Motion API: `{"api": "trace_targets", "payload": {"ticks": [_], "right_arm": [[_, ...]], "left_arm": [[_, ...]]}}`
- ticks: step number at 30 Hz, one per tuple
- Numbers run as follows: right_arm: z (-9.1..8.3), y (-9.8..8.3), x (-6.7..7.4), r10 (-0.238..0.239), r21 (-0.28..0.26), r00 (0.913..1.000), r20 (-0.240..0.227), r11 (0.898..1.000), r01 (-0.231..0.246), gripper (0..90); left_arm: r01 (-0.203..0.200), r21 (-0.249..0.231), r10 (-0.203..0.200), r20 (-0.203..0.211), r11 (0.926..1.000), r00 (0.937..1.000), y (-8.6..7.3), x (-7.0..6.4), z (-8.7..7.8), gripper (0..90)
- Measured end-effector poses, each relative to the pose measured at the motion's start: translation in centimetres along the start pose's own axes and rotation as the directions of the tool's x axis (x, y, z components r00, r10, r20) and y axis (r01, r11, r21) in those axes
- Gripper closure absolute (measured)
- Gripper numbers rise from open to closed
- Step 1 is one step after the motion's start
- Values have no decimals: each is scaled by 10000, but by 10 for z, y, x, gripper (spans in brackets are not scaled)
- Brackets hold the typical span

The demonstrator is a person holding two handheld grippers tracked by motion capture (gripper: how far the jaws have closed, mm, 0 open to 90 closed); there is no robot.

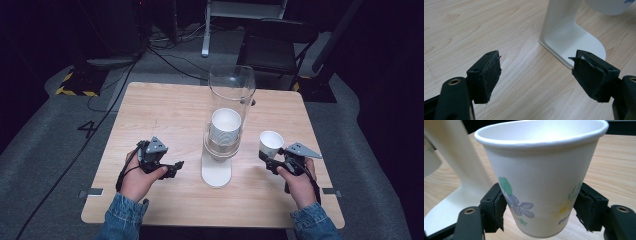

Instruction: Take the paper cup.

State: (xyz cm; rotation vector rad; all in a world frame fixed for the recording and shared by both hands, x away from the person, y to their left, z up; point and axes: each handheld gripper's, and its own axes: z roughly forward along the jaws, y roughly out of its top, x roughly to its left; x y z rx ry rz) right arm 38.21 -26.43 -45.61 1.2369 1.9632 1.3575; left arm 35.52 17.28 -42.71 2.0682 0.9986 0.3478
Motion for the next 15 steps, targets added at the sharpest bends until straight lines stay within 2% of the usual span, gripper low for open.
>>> {"api": "trace_targets", "payload": {"ticks": [2, 3, 4, 6, 9, 11, 12, 15], "right_arm": [[1, 1, -3, 56, -26, 10000, 62, 10000, -56, 323], [3, 2, -7, 147, -77, 9998, 122, 9999, -146, 322], [4, 3, -10, 226, -90, 9996, 153, 9997, -225, 322], [9, 3, -17, 425, 30, 9988, 248, 9991, -426, 322], [19, 3, -20, 378, 186, 9988, 308, 9991, -383, 321], [23, 3, -20, 306, 257, 9989, 346, 9992, -315, 321], [33, 2, -20, 198, 422, 9990, 403, 9989, -215, 320], [41, 3, -20, 103, 483, 9990, 435, 9988, -124, 320]], "left_arm": [[-39, 43, 40, -60, 10000, 10000, -1, 1, -1, 228], [91, 59, -91, -11, 9999, 10000, -2, 1, -1, 228], [-3, 74, 4, -80, 10000, 10000, -3, 2, -2, 228], [62, 76, -62, -95, 10000, 9999, -4, 3, -2, 229], [205, 83, -204, -157, 9998, 9997, -6, 3, -4, 229], [204, 86, -202, -208, 9998, 9996, -7, 3, -4, 229], [96, 120, -94, -219, 9999, 9997, -7, 3, -5, 229], [194, 86, -192, -242, 9998, 9995, -8, 3, -6, 229]]}}
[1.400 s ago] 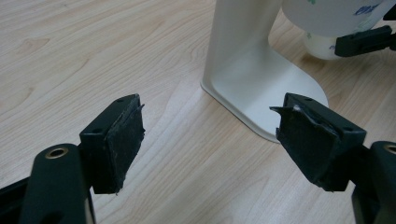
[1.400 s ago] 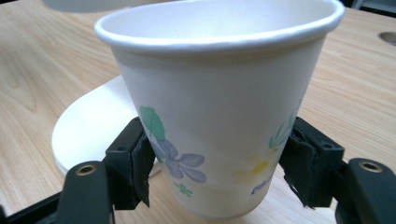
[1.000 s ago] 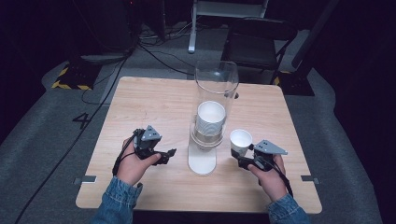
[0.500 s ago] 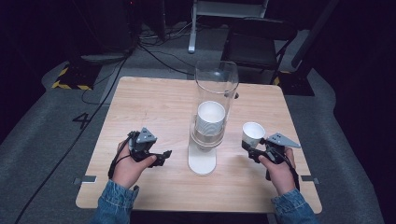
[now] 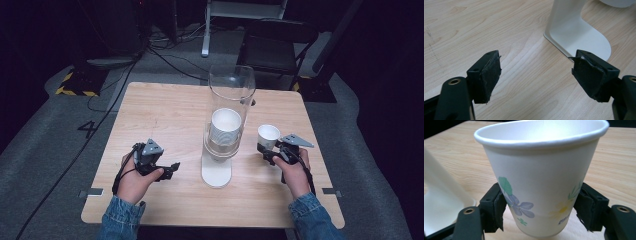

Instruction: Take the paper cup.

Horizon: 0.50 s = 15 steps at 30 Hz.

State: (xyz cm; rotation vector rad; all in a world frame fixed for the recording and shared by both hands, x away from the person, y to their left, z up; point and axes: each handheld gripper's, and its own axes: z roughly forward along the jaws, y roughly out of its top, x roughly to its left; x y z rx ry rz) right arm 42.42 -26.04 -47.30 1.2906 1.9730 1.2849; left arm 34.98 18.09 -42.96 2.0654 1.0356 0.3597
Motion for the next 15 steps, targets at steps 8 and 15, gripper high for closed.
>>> {"api": "trace_targets", "payload": {"ticks": [8, 15], "right_arm": [[33, 0, -2, -505, 400, 9985, 211, 9980, 496, 319], [47, -3, 1, -339, 610, 9994, -86, 9975, 343, 318]], "left_arm": [[-5, 156, 5, 41, 9999, 10000, -3, 1, 3, 229], [-63, 177, 63, 1, 9998, 10000, -3, 0, 3, 229]]}}
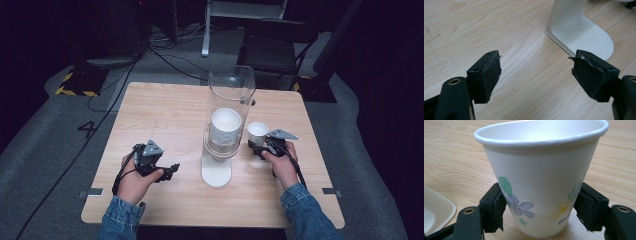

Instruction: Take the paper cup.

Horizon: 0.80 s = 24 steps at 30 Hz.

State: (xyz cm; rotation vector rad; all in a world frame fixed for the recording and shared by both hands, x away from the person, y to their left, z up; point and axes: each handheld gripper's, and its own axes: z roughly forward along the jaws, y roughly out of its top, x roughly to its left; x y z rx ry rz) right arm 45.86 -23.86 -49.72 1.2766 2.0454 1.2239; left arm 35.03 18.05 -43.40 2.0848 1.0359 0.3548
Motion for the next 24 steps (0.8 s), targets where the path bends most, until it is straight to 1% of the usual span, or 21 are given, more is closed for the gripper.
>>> {"api": "trace_targets", "payload": {"ticks": [1, 7, 8, 9, 14, 15, 16, 18, 19, 21, 24], "right_arm": [[0, 0, 0, -35, 14, 10000, -3, 10000, 35, 318], [0, -1, 1, 25, 213, 10000, 75, 9998, -26, 315], [0, -1, 1, 72, 386, 9999, 83, 9992, -75, 312], [0, -2, 1, 66, 428, 9999, 79, 9991, -70, 310], [-1, -2, 1, 61, 565, 10000, 44, 9984, -63, 298], [-1, -3, 1, -4, 656, 10000, 53, 9978, 1, 209], [-1, -3, 1, -49, 679, 9999, 110, 9977, 42, 157], [-2, -3, 2, -115, 641, 9993, 357, 9979, 92, 165], [-2, -3, 2, -115, 641, 9993, 357, 9979, 92, 165], [-3, -3, 3, -32, 700, 9996, 294, 9975, 11, 162], [-9, -2, 6, -49, 605, 9997, 227, 9982, 36, 159]], "left_arm": [[55, 9, -55, 36, 10000, 10000, 0, 0, 0, 229], [95, 17, -95, 55, 10000, 9999, -1, 0, 1, 229], [113, 6, -113, 58, 9999, 9999, -1, 0, 1, 229], [25, 10, -25, -8, 10000, 10000, 0, 1, 0, 229], [44, -15, -44, -1, 10000, 10000, 0, 0, 0, 229], [54, -11, -54, 9, 10000, 10000, 0, 0, 0, 229], [17, 9, -17, 16, 10000, 10000, 0, 1, 0, 229], [17, 10, -17, 13, 10000, 10000, 0, 1, 0, 229], [65, -4, -65, 12, 10000, 10000, 0, 0, 0, 229], [35, -1, -35, -14, 10000, 10000, 0, 1, 0, 229], [-20, -1, 20, -36, 10000, 10000, 0, 1, 0, 229]]}}
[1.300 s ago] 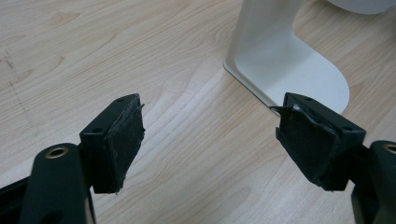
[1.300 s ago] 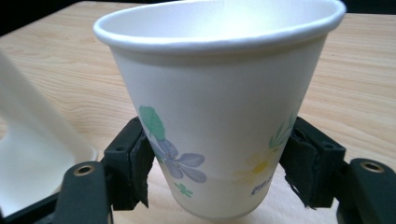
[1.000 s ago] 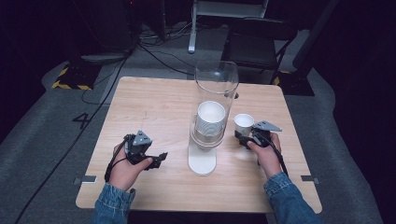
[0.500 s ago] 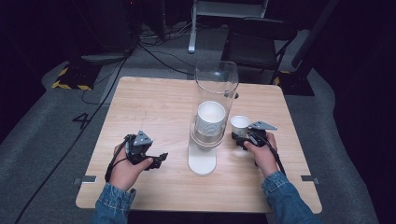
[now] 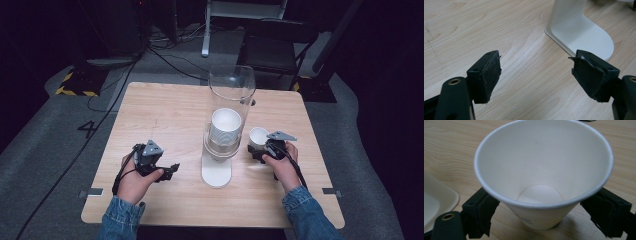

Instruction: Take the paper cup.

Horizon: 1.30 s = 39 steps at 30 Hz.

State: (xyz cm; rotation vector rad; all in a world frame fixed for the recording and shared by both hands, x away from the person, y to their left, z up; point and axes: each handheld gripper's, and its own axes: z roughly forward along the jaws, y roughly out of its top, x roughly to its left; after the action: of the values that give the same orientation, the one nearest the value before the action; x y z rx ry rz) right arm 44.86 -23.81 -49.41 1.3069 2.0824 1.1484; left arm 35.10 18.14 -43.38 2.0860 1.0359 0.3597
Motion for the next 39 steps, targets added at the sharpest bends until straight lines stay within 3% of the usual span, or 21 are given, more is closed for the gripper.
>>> {"api": "trace_targets", "payload": {"ticks": [5, 14, 15, 23, 28, 29, 35, 37, 38, 39], "right_arm": [[-15, 1, 1, -274, -127, 9996, 9, 9995, 274, 160], [-56, -1, -3, -83, -801, 9992, -388, 9968, 51, 159], [-68, -1, -5, -186, -880, 9987, -482, 9960, 143, 159], [-113, -7, -17, -555, -929, 9949, -840, 9945, 476, 158], [-132, -11, -26, -632, -776, 9960, -638, 9953, 582, 158], [-142, -12, -32, -726, -513, 9961, -504, 9962, 700, 158], [-158, -12, -45, -708, -272, 9971, -279, 9972, 700, 159], [-160, -12, -46, -828, -185, 9965, -84, 9964, 827, 158], [-164, -12, -50, -1215, 184, 9921, 323, 9925, 1210, 159], [-165, -12, -51, -1225, 222, 9918, 361, 9923, 1217, 159]], "left_arm": [[66, -3, -66, 75, 10000, 9999, 0, -1, 1, 228], [-48, 37, 48, -6, 10000, 10000, 1, 0, -1, 228], [62, 26, -63, 132, 10000, 9999, 1, -1, -2, 228], [73, -85, -72, 107, 9999, 9999, 0, 2, -5, 226], [63, -77, -61, 232, 10000, 9997, 1, 5, -7, 214], [90, -113, -86, 287, 9999, 9996, 2, 6, -7, 199], [-41, -44, 44, 494, 10000, 9988, 1, 12, -9, 165], [-41, -41, 43, 466, 10000, 9989, 0, 14, -10, 165], [-153, 70, 151, 278, 9999, 9995, -1, 19, -12, 166], [-187, 77, 186, 127, 9998, 9997, -2, 21, -13, 167]]}}
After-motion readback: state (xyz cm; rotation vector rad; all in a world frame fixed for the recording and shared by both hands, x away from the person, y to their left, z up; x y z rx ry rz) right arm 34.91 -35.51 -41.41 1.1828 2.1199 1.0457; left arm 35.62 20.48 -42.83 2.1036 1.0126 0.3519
